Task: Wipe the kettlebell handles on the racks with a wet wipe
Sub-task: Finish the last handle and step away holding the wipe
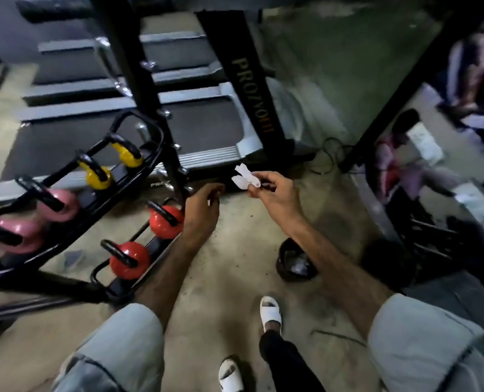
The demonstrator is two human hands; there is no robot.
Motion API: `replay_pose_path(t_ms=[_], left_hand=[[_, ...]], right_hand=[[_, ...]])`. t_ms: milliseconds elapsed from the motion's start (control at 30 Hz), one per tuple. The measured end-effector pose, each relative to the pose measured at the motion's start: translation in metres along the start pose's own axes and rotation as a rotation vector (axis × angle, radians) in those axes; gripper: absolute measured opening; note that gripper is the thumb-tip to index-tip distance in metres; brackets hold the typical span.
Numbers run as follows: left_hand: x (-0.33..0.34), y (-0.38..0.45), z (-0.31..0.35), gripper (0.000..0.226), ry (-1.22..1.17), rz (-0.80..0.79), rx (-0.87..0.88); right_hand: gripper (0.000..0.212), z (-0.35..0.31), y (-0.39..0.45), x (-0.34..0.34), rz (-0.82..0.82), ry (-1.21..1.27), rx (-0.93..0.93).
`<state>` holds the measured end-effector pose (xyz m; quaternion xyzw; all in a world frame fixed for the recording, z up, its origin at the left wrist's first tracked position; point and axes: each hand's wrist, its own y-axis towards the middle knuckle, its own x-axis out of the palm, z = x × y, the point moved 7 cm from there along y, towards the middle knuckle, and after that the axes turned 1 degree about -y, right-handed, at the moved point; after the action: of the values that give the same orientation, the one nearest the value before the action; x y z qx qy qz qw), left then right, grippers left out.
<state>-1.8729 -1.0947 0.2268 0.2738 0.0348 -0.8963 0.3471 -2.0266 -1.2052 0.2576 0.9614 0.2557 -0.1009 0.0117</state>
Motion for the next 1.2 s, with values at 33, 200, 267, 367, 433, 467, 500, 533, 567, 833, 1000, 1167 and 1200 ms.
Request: replay_pose_path(t_ms=[33, 200, 267, 367, 433, 467, 500, 533, 567, 833, 1000, 1167, 1200], left_hand=[[0.007, -0.004, 0.012, 0.027, -0.012, -0.032, 0.019], [0.078, -0.021, 0.052, 0.023, -0.039, -0.192, 0.104], [0.105, -0.028, 0.054, 0.022, -0.019, -0.242, 0.125], [0.156, -0.037, 0.050, 0.022, 0.019, -0.337, 0.144], [0.192, -0.045, 0.044, 0.022, 0.038, -0.395, 0.155], [0.209, -0.048, 0.041, 0.022, 0.049, -0.422, 0.163], [0.234, -0.050, 0.033, 0.022, 0.066, -0.456, 0.168], [0.252, -0.052, 0.025, 0.022, 0.076, -0.487, 0.163], [0.263, -0.053, 0.020, 0.021, 0.082, -0.519, 0.149], [0.424, -0.037, -0.102, 0.031, 0.235, -0.709, 0.074], [0.524, -0.033, -0.209, 0.036, 0.352, -0.841, 0.023], [0.594, -0.036, -0.296, 0.036, 0.411, -0.911, 0.022], [0.604, -0.036, -0.308, 0.036, 0.427, -0.918, 0.020]], right_hand=[[0.027, -0.003, -0.012, -0.017, 0.060, 0.030, 0.013], [0.016, 0.027, -0.050, -0.103, 0.339, -0.081, 0.061], [0.014, 0.047, -0.060, -0.123, 0.386, -0.181, 0.077], [0.013, 0.087, -0.072, -0.154, 0.441, -0.191, 0.120], [0.013, 0.125, -0.077, -0.176, 0.478, -0.232, 0.178], [0.014, 0.145, -0.078, -0.185, 0.487, -0.245, 0.205], [0.015, 0.172, -0.076, -0.197, 0.500, -0.260, 0.237], [0.017, 0.193, -0.075, -0.204, 0.513, -0.275, 0.260], [0.020, 0.206, -0.075, -0.209, 0.521, -0.290, 0.283], [0.033, 0.423, -0.024, -0.220, 0.480, -0.364, 0.514], [0.035, 0.548, 0.016, -0.195, 0.368, -0.382, 0.625], [0.028, 0.658, 0.047, -0.180, 0.331, -0.500, 0.630], [0.028, 0.678, 0.051, -0.178, 0.334, -0.528, 0.645]])
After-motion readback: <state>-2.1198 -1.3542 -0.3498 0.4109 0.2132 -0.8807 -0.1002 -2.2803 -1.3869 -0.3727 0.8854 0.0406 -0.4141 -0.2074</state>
